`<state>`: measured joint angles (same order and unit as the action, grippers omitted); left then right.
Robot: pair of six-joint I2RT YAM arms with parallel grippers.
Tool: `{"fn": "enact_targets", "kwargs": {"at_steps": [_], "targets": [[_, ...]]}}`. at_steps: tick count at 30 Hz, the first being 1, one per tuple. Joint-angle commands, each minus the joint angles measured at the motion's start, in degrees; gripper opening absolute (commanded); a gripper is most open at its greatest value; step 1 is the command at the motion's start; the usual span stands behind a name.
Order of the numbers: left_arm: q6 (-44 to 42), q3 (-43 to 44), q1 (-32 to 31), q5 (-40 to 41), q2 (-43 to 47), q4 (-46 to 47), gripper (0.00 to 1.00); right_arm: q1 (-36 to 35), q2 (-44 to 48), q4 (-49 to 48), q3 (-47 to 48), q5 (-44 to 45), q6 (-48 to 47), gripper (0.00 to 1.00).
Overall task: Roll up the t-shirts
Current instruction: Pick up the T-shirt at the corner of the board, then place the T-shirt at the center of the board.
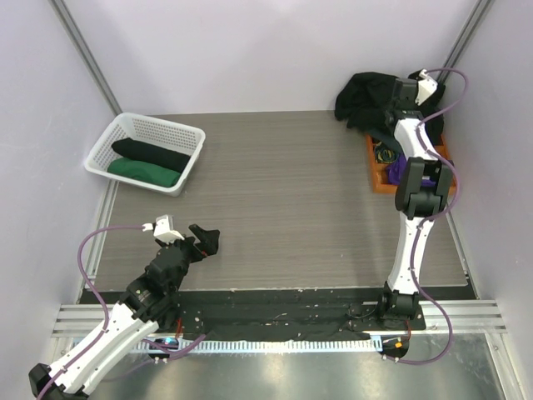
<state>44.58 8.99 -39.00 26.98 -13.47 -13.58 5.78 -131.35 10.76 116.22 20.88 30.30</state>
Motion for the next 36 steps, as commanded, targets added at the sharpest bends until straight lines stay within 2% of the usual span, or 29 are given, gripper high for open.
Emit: {"fn": "enact_targets", "kwargs": {"at_steps": [1, 3, 9, 13, 20, 25, 29, 33, 36], "targets": [[-0.1, 0.06, -0.2, 1.23, 0.12, 1.89, 1.0, -0.16, 0.03, -3.2, 6.91, -0.58, -1.91, 0.13], [-0.1, 0.06, -0.2, 0.97, 0.12, 1.89, 1.0, -0.24, 4.14, -5.13, 5.95, -0.76, -2.09, 0.03], [-0.1, 0.06, -0.2, 0.62, 0.38, 1.81, 1.0, -0.33, 18.21, -8.39, -1.08, -3.21, -0.34, 0.01], [-0.1, 0.06, -0.2, 0.35, 0.47, 1.72, 1.0, -0.42, 28.93, -9.8, -4.43, -7.86, 0.37, 0.01], [-0.02, 0.06, -0.2, 0.0, 0.99, 1.19, 1.0, -1.3, 38.26, -10.24, -0.48, -20.16, 3.88, 0.01], [0.25, -0.03, -0.2, -0.44, 1.52, 0.93, 1.0, -1.39, 41.43, -8.66, 5.41, -29.22, 7.39, 0.01], [0.42, -0.03, -0.2, -0.7, 1.87, 0.75, 1.0, -1.39, 43.45, -7.6, 7.0, -35.46, 13.61, 0.01], [0.51, 0.06, -0.2, -0.88, 1.96, 0.58, 1.0, -1.91, 47.23, -14.26, -1.42, -43.72, 23.72, 0.01], [0.6, -0.03, -0.2, -0.97, 1.96, 0.4, 0.99, -4.01, 51.1, -19.98, -9.32, -48.56, 26.56, 0.01]]}}
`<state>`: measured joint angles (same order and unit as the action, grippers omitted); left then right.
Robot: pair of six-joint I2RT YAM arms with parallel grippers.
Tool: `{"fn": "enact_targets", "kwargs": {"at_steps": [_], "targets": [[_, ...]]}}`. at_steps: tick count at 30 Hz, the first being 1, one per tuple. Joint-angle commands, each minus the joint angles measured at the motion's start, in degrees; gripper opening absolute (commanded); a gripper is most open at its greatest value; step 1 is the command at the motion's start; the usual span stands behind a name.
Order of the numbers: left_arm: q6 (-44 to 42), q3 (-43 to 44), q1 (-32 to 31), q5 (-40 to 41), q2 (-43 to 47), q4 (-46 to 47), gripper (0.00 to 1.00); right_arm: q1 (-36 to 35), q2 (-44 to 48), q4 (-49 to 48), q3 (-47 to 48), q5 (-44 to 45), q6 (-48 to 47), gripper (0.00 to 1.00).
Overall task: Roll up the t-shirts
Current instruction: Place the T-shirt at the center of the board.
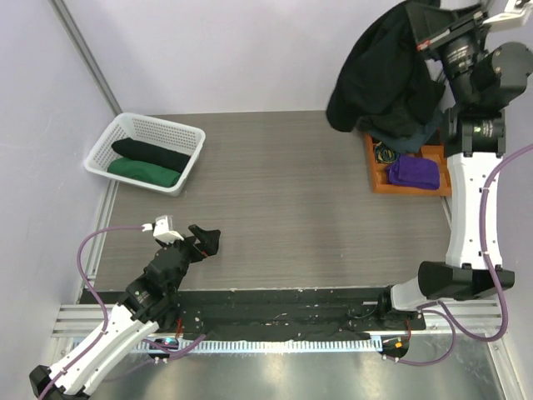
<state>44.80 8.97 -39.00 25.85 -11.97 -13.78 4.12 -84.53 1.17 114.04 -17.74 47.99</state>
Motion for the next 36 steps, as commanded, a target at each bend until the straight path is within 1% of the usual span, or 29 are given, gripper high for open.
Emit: {"fn": "enact_targets", "kwargs": {"at_steps": [1, 2, 3, 4, 5, 6, 7, 8, 9, 10, 11, 12, 15, 16, 17, 19, 20, 24, 27, 28, 29, 31, 32, 36], "targets": [[0.38, -0.01, -0.2, 0.17, 0.45, 0.68, 1.0, -4.1, 6.03, -10.4, -8.29, -11.34, 8.1, 0.01], [0.38, -0.01, -0.2, 0.17, 0.54, 0.69, 1.0, -6.03, 6.65, -7.79, -9.18, -11.88, 6.78, 0.01], [0.47, 0.08, -0.2, 0.17, 0.45, 0.69, 1.0, -7.18, 7.36, -5.76, -10.32, -12.49, 3.55, 0.01], [0.38, 0.08, -0.2, 0.17, 0.45, 0.6, 1.0, -9.55, 8.93, -1.56, -11.28, -13.54, 1.43, 0.04], [0.38, 0.08, -0.2, 0.17, 0.45, 0.6, 1.0, -10.18, 10.08, 1.26, -12.51, -14.34, -0.33, 0.09], [0.38, 0.08, -0.2, 0.17, 0.54, 0.68, 1.0, -10.27, 11.39, 3.29, -16.01, -14.69, -1.92, 0.18], [0.47, 0.08, -0.2, 0.17, 0.45, 0.51, 1.0, -10.36, 12.8, 5.58, -18.22, -14.35, -5.59, 0.29], [0.38, 0.08, -0.2, 0.17, 0.54, 0.6, 1.0, -10.36, 16.64, 10.56, -20.59, -9.99, -7.71, 0.46], [0.38, 0.08, -0.2, 0.17, 0.54, 0.51, 1.0, -10.36, 18.59, 13.04, -25.92, -6.99, -10.08, 0.56], [0.38, 0.08, -0.2, 0.17, 0.54, 0.51, 1.0, -10.36, 20.79, 16.2, -28.76, -3.57, -13.41, 0.68], [0.38, -0.01, -0.2, 0.17, 0.54, 0.6, 1.0, -10.36, 22.73, 17.28, -31.57, -1.01, -15.27, 0.85], [0.38, 0.08, -0.2, 0.17, 0.45, 0.68, 1.0, -10.36, 25.96, 18.16, -36.9, 2.5, -16.68, 0.85], [-1.28, 0.17, -0.2, -1.32, 0.02, 1.65, 1.0, -10.36, 29.06, 22.38, -45.2, 4.64, -19.68, 0.76], [-1.9, 0.26, -0.2, -1.93, -0.68, 2.0, 1.0, -10.36, 29.42, 23.08, -47.4, 3.95, -20.12, 0.69], [-2.34, 0.34, -0.2, -3.24, -1.04, 2.35, 1.0, -10.36, 29.6, 23.0, -51.85, 3.24, -20.39, 0.64], [-3.13, 0.78, -0.2, -4.22, -2.87, 3.23, 1.0, -10.89, 29.78, 23.0, -56.01, 2.62, -20.3, 0.56], [-3.31, 0.96, -0.2, -5.01, -3.67, 3.41, 0.99, -11.24, 29.69, 23.0, -59.69, 2.53, -20.65, 0.56], [-3.93, 1.75, -0.2, -6.51, -7.45, 5.08, 0.97, -14.31, 29.78, 20.81, -67.88, 3.32, -20.13, 0.53], [-4.19, 2.36, -0.2, -7.12, -10.0, 5.87, 0.96, -18.35, 29.69, 18.78, -73.16, 7.53, -19.25, 0.53], [-4.19, 2.63, -0.2, -7.21, -10.35, 5.96, 0.96, -20.27, 29.17, 18.61, -74.3, 11.37, -18.9, 0.5], [-4.19, 2.63, -0.2, -7.21, -10.88, 6.05, 0.96, -21.07, 28.64, 18.61, -75.97, 13.24, -18.9, 0.49], [-4.19, 2.72, -0.2, -7.21, -10.88, 6.05, 0.97, -22.92, 26.97, 19.13, -76.95, 16.66, -19.59, 0.47], [-4.19, 2.54, -0.2, -7.21, -10.8, 6.31, 0.99, -23.36, 25.31, 19.13, -77.56, 19.9, -19.77, 0.47], [-4.19, 2.1, -0.2, -7.21, -9.4, 6.05, 1.0, -25.03, 21.26, 17.82, -78.18, 22.13, -20.83, 0.45]]}}
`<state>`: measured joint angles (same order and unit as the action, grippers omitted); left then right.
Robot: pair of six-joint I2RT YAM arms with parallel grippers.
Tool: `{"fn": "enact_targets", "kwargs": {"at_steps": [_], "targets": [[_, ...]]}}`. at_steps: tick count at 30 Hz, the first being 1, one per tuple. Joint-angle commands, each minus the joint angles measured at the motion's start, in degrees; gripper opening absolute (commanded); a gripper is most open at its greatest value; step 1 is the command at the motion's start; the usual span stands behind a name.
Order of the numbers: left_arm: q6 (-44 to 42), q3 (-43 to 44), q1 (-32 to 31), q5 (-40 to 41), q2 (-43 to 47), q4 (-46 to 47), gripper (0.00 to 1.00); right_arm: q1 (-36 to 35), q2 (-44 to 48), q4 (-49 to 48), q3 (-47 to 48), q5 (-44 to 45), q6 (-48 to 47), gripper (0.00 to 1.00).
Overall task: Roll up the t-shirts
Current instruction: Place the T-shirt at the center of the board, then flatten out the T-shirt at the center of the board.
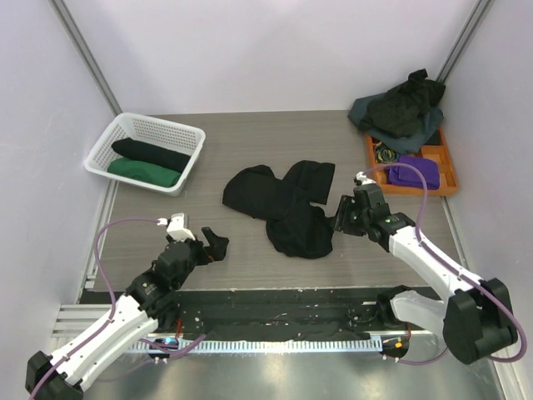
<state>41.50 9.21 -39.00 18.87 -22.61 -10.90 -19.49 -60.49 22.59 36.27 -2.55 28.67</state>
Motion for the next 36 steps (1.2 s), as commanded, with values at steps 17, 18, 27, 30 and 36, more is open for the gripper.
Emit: {"fn": "enact_targets", "kwargs": {"at_steps": [17, 18, 27, 30, 36], "targets": [[-0.89, 1.42, -0.2, -0.15, 2.75, 2.81, 1.0, -9.52, -7.63, -7.29, -4.63, 3.79, 2.79, 0.36], [-0.98, 1.42, -0.2, -0.15, 2.75, 2.9, 1.0, -9.69, -6.93, -8.43, -5.15, 2.99, 3.58, 0.26], [-1.07, 1.42, -0.2, -0.24, 3.19, 2.55, 1.0, -9.96, 2.39, -9.23, 5.46, -12.91, 7.98, 0.01], [-1.33, 1.42, -0.2, -0.85, 3.45, 2.81, 1.0, -10.05, 1.96, -9.05, 15.47, -17.83, 9.56, 0.01], [-3.26, 1.69, -0.2, -8.14, 2.93, 5.96, 1.0, -10.13, -2.69, -14.41, 34.97, -19.53, 17.12, 0.01]]}}
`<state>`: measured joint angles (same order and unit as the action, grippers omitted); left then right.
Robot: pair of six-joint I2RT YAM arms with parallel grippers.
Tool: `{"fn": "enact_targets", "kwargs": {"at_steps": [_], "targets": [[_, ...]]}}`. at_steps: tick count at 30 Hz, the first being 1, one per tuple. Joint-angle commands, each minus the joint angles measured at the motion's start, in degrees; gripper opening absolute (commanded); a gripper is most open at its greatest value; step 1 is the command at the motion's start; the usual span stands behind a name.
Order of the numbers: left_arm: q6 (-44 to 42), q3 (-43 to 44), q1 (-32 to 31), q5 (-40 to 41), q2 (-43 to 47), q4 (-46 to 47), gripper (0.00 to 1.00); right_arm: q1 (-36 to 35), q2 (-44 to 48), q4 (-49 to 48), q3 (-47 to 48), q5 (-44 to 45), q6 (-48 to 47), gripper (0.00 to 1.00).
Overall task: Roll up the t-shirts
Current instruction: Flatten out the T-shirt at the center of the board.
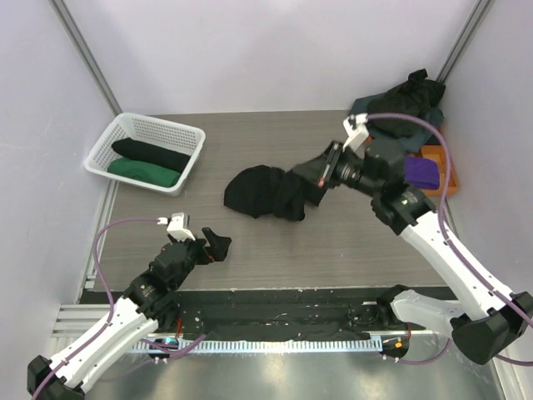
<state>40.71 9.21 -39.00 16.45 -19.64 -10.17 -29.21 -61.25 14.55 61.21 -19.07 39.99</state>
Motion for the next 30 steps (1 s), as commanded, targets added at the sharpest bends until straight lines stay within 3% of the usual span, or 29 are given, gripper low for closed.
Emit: {"fn": "enact_targets", "kwargs": {"at_steps": [1, 10, 14, 21, 30], "targets": [[-2.56, 1.69, -0.2, -6.77, -0.22, 5.86, 1.0, -0.41, -2.72, -6.46, 11.9, -2.21, 5.98, 0.01], [-3.61, 5.9, -0.2, -12.32, -2.77, 11.21, 0.97, -0.41, -7.3, -8.31, 20.26, 0.35, 8.88, 0.01], [-4.76, 9.59, -0.2, -9.94, -12.4, 12.19, 0.96, -0.41, -7.47, -6.2, 24.73, 2.28, 6.69, 0.01], [-4.23, 12.14, -0.28, -11.09, -24.38, 21.66, 0.99, -0.32, -11.08, 3.47, 45.98, 6.14, -1.48, 0.01], [-4.5, 16.27, -0.28, -12.22, -36.95, 29.32, 1.0, -0.32, -9.41, 5.76, 50.77, 13.27, -7.55, 0.01]]}}
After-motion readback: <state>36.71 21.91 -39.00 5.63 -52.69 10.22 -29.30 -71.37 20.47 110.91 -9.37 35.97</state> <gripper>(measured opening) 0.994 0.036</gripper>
